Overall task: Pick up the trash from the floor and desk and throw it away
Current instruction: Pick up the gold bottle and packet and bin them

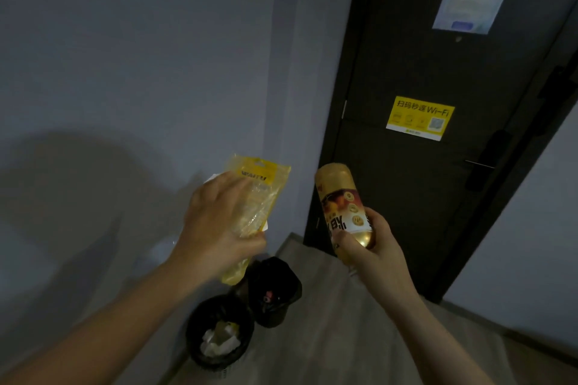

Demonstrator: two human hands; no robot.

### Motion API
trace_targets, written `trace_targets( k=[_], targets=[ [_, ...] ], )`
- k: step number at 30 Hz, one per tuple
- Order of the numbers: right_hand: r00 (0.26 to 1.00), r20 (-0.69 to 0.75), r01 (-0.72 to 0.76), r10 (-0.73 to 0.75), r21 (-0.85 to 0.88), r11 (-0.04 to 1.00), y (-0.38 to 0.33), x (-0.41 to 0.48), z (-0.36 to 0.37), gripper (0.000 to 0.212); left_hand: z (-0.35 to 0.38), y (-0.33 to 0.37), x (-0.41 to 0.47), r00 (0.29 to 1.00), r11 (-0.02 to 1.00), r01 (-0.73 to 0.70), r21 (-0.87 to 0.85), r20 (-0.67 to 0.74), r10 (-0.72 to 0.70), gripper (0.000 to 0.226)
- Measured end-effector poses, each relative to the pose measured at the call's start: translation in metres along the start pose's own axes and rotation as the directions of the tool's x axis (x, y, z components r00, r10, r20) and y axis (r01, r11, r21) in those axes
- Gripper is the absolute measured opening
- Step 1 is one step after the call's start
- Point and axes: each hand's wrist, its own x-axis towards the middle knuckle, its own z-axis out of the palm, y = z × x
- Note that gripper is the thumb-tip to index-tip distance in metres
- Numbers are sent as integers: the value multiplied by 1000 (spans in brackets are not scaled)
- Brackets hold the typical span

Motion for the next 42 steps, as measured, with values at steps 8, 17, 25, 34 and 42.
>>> trace_targets(
  k=[8,17,25,34,42],
  targets=[
    [986,119,-120,119,-1,993,63,127,12,51,87,-47,69,980,983,161,91,102,-170,89],
    [933,195,-292,302,-80,953,151,226,70,48,175,-151,101,878,930,339,145,306,-368,110],
    [884,183,-383,430,-243,891,230,292,153,47,259,-265,114,742,856,447,258,427,-517,107],
    [757,179,-544,629,-362,757,331,324,203,55,337,-342,97,648,862,385,329,569,-507,99],
    [635,155,-628,757,-466,623,442,356,227,62,452,-405,49,204,693,414,589,682,-702,96]
  ],
)
